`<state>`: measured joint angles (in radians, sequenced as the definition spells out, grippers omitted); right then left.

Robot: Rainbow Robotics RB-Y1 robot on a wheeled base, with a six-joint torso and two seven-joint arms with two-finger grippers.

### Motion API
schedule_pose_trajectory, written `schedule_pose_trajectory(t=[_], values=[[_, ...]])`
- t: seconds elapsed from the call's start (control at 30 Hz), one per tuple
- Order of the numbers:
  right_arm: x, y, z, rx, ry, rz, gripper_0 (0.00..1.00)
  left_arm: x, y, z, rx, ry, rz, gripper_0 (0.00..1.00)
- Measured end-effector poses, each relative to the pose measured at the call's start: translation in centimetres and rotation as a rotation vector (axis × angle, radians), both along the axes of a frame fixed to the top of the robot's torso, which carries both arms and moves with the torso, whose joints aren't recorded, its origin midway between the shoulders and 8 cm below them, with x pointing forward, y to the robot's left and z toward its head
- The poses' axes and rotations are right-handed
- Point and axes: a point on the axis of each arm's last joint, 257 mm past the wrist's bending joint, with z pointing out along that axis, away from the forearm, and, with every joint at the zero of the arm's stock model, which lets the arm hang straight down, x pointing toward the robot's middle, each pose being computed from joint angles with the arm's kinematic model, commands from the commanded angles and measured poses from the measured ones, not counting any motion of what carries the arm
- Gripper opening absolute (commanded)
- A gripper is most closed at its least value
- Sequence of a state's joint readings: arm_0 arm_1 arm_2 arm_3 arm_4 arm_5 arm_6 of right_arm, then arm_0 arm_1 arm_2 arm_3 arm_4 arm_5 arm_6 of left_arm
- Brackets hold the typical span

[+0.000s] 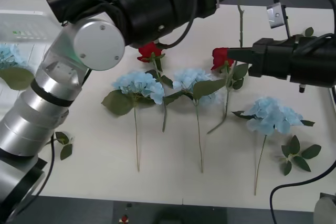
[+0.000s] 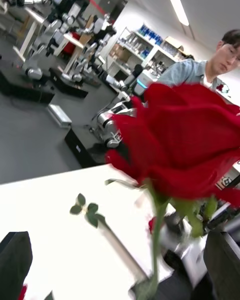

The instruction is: Put the red flowers into the right box and the blue flowers into the left box

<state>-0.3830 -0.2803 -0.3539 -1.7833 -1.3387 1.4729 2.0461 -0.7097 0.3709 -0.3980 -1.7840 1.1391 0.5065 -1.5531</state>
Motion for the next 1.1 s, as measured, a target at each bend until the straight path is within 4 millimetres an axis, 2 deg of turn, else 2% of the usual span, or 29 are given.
schedule_pose_trajectory(t=[0.07,0.17,0.3,0.43,0.5,0.6,0.7,0.87,0.97,1.1], values=[[-0.5,-2.6,-0.8,-0.025,0.056,-0.026,0.00,-0.5,1.6,-1.2,0.032,0.051,-0.029,1.00],[-1.0,-7.9,-1.9,-0.043,0.159,-0.131,0.00,-2.3,5.1,-3.8,0.133,0.101,-0.057,1.00],[-2.1,-15.5,-3.6,-0.121,0.253,-0.280,0.00,-6.3,10.2,-8.9,0.275,0.205,-0.082,1.00],[-4.0,-23.3,-5.1,-0.233,0.346,-0.447,0.00,-9.5,15.1,-13.7,0.362,0.360,-0.084,1.00],[-4.9,-27.3,-5.5,-0.283,0.396,-0.554,0.00,-10.4,16.7,-15.9,0.404,0.434,-0.083,1.00],[-6.4,-33.3,-5.8,-0.382,0.443,-0.711,0.00,-11.5,18.0,-18.8,0.456,0.537,-0.087,1.00],[-8.0,-38.5,-6.1,-0.461,0.502,-0.850,0.00,-11.4,19.0,-21.7,0.482,0.634,-0.056,1.00],[-10.2,-44.8,-8.7,-0.479,0.655,-0.994,0.00,-9.6,21.1,-27.3,0.561,0.742,0.050,1.00],[-11.3,-47.6,-10.6,-0.482,0.735,-1.059,0.00,-8.3,21.3,-29.5,0.600,0.758,0.077,1.00],[-11.7,-50.4,-12.1,-0.508,0.768,-1.138,0.00,-5.7,20.9,-30.8,0.615,0.756,0.117,1.00]])
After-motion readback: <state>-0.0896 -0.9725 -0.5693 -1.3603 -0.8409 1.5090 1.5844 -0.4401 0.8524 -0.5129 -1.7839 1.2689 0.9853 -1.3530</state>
